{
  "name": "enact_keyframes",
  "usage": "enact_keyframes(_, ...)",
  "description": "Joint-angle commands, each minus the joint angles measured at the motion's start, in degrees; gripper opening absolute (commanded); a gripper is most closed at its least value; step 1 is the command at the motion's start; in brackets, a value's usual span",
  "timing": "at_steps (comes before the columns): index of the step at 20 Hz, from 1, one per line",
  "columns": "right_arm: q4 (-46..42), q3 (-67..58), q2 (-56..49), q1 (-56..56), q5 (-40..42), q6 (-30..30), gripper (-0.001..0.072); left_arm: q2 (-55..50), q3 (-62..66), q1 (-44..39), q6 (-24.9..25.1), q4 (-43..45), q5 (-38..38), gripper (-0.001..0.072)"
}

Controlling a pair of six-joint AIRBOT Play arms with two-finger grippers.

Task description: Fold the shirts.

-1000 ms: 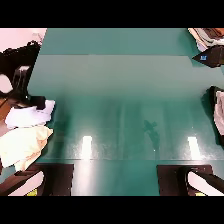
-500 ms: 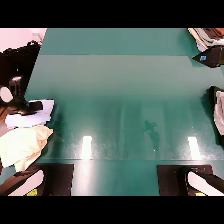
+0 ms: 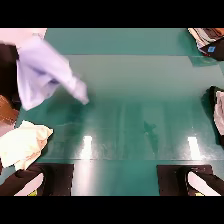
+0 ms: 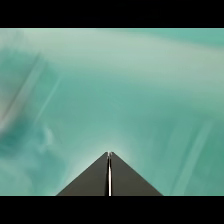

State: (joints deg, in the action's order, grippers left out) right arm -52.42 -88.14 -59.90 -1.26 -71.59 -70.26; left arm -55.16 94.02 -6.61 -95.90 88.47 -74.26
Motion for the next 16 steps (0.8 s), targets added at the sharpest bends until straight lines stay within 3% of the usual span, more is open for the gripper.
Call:
enact_keyframes(1,-0.04,-0.07,3.32,-0.04,6.38,-0.02,0.0018,0.28,10.84,-12.09,0.28,0.35,1.42,0.0022)
enact_keyframes(7,-0.07,-0.07,7.06,-0.04,10.1,-0.02,0.0018,-12.68,10.8,-32.33,0.55,-2.21,2.23,0.0024)
enact_keyframes(10,-0.07,-0.07,7.17,-0.04,9.55,-0.04,0.0018,-22.69,10.8,-40.17,7.45,-10.05,5.92,0.0028)
enact_keyframes(11,-0.07,-0.07,7.17,-0.04,9.33,-0.04,0.0018,-25.35,10.8,-41.72,10.36,-12.22,6.64,0.0112)
enact_keyframes(12,-0.07,-0.07,7.17,-0.04,9.11,-0.04,0.0018,-27.71,10.8,-42.69,11.26,-12.81,7.17,0.0415)
enact_keyframes(13,-0.07,-0.07,7.17,-0.04,8.87,-0.04,0.0018,-29.16,10.8,-42.66,11.26,-12.63,7.34,0.0585)
enact_keyframes(14,-0.07,-0.07,7.17,-0.04,8.5,-0.04,0.0018,-29.88,10.8,-41.94,11.28,-11.1,7.13,0.0551)
enact_keyframes(16,-0.09,-0.04,7.15,-0.04,7.85,-0.04,0.0018,-29.77,10.82,-38.42,11.19,-5.62,5.86,0.0552)
